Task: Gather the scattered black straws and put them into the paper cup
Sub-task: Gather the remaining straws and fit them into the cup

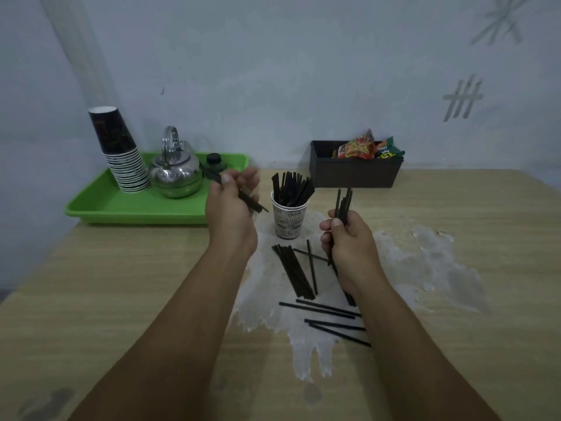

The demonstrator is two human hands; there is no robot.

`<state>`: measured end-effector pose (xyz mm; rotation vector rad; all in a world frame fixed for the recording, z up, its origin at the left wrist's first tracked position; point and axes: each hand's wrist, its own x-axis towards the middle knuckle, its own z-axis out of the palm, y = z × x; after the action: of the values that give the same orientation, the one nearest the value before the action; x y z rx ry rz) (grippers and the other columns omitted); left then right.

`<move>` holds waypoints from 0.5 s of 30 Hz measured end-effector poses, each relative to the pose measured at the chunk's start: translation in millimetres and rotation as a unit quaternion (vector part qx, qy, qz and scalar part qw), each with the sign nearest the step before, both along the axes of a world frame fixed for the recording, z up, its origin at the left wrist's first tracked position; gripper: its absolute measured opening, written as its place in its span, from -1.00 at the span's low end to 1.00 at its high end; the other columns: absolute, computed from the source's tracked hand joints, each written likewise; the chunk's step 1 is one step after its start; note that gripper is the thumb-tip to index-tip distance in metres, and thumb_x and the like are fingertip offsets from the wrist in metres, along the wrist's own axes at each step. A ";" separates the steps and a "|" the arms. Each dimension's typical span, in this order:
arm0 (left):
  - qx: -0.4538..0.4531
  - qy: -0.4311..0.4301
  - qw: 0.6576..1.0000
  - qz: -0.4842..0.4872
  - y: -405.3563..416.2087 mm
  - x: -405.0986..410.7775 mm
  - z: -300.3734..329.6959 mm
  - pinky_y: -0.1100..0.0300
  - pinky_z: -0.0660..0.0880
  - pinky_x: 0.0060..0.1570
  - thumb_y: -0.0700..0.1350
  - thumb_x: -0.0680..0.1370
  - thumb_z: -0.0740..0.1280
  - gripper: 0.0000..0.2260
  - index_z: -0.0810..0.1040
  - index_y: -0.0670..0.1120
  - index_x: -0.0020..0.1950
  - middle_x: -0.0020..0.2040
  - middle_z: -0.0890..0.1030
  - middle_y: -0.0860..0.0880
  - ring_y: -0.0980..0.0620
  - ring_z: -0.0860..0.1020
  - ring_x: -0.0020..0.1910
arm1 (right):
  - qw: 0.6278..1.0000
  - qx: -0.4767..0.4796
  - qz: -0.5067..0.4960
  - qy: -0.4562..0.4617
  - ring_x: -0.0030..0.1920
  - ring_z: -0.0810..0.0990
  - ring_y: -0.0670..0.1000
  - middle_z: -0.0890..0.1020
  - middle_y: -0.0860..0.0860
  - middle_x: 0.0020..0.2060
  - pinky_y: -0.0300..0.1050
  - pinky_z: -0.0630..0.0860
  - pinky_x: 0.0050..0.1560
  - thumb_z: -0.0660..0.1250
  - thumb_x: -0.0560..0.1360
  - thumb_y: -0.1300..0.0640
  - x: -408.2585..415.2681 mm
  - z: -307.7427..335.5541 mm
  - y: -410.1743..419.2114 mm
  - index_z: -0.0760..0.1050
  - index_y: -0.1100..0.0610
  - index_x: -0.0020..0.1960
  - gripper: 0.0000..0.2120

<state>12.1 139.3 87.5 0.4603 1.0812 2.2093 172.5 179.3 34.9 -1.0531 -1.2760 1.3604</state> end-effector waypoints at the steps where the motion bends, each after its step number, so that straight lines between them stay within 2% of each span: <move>1: 0.008 0.009 1.000 0.000 7.0 -1.3 6.3 0.03 0.47 0.10 -0.09 0.70 0.03 -0.78 0.40 -0.01 -0.08 -0.20 0.71 0.10 0.13 0.64 -0.10 | 1.000 -0.006 0.001 0.014 -0.34 0.51 -0.17 0.62 -0.02 -0.20 -0.22 0.52 -0.21 0.11 0.66 0.20 -1.9 -4.3 -0.9 0.51 -0.02 0.06 -0.78; 4: 0.010 0.043 0.999 -0.007 25.5 -4.0 15.4 -0.09 0.35 0.38 -0.08 0.70 0.04 -0.77 0.40 0.01 -0.11 -0.12 0.71 0.12 0.15 0.60 0.01 | 1.000 0.006 0.016 0.013 -0.36 0.51 -0.19 0.64 -0.11 -0.28 -0.28 0.52 -0.25 0.12 0.65 0.21 -3.9 -12.9 -5.1 0.51 -0.07 0.08 -0.75; 6: -0.003 0.075 0.997 -0.017 34.5 -3.3 13.9 -0.13 0.28 0.42 -0.08 0.70 0.05 -0.76 0.40 0.03 -0.12 -0.09 0.71 0.15 0.19 0.59 0.07 | 0.999 0.030 0.030 0.001 -0.35 0.51 -0.19 0.64 -0.16 -0.28 -0.30 0.52 -0.26 0.12 0.65 0.21 -3.4 -14.7 -6.1 0.51 -0.10 0.09 -0.73; 9: -0.017 0.127 0.991 -0.029 44.5 -0.9 3.7 -0.05 0.25 0.44 -0.10 0.69 0.07 -0.78 0.43 0.01 -0.10 -0.01 0.70 0.13 0.20 0.55 0.20 | 0.999 0.038 0.031 0.014 -0.34 0.51 -0.18 0.64 -0.13 -0.28 -0.30 0.53 -0.26 0.12 0.65 0.22 -1.7 -15.4 -4.4 0.51 -0.09 0.10 -0.73; 11: -0.032 0.163 0.985 -0.039 47.8 1.2 -6.2 0.08 0.31 0.37 -0.12 0.68 0.10 -0.80 0.47 0.01 -0.06 0.08 0.68 0.10 0.21 0.53 0.24 | 0.999 0.025 0.019 0.044 -0.34 0.52 -0.16 0.63 -0.11 -0.29 -0.29 0.52 -0.26 0.11 0.66 0.23 0.0 -16.4 -2.4 0.51 -0.05 0.10 -0.74; 14: -0.042 0.204 0.976 -0.059 48.7 3.2 -18.4 0.46 0.43 0.07 -0.13 0.67 0.14 -0.81 0.55 -0.01 0.07 0.22 0.62 0.08 0.39 0.52 0.14 | 0.997 0.001 0.013 0.081 -0.32 0.54 -0.12 0.63 -0.10 -0.31 -0.22 0.54 -0.21 0.11 0.66 0.24 1.2 -17.4 -0.4 0.50 0.01 0.12 -0.77; 15: -0.044 0.211 0.974 -0.067 48.9 3.5 -21.8 0.51 0.43 -0.01 -0.15 0.67 0.15 -0.81 0.57 -0.05 0.08 0.24 0.60 0.07 0.44 0.51 0.10 | 0.996 -0.003 0.012 0.092 -0.31 0.54 -0.10 0.62 -0.08 -0.31 -0.20 0.54 -0.20 0.11 0.66 0.24 0.9 -17.7 -0.2 0.49 0.03 0.12 -0.78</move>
<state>15.6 188.1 65.6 0.9648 1.3157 1.9823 173.4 179.1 17.1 -0.8965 -1.1521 1.4461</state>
